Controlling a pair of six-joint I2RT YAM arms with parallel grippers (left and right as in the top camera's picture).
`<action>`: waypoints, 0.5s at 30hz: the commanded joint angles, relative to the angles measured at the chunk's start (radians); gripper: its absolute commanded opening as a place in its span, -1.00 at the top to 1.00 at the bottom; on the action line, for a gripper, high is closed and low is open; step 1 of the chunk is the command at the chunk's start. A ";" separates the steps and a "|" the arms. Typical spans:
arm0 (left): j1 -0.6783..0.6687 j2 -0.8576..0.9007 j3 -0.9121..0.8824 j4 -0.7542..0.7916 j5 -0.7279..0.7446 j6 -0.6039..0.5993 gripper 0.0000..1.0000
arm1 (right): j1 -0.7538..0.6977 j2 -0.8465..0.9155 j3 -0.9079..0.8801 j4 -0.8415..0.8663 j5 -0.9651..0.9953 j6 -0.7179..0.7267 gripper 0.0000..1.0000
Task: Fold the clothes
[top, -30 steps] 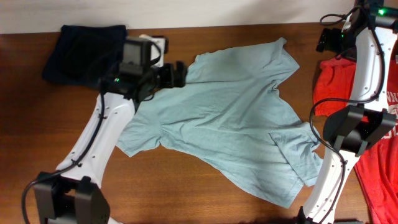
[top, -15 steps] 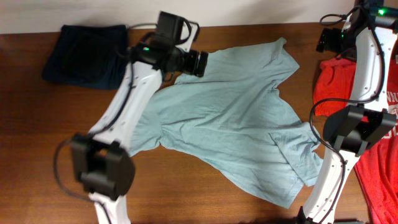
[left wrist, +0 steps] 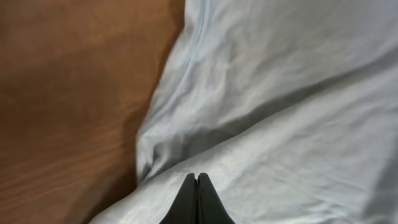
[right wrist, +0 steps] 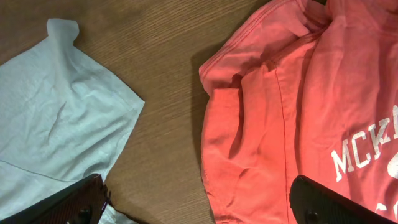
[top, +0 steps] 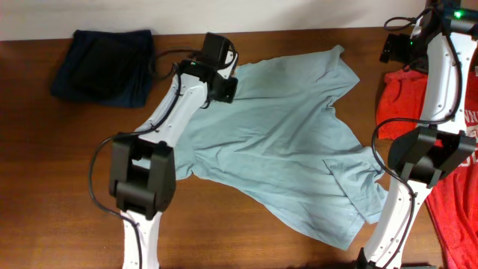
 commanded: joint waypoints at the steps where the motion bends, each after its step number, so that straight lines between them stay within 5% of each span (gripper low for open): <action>1: 0.008 0.069 0.008 -0.007 -0.019 0.013 0.99 | 0.005 -0.010 0.006 -0.002 0.002 0.008 -0.97; 15: 0.018 0.146 0.008 -0.023 -0.093 0.012 0.99 | 0.005 -0.010 0.006 -0.002 0.002 0.008 -0.97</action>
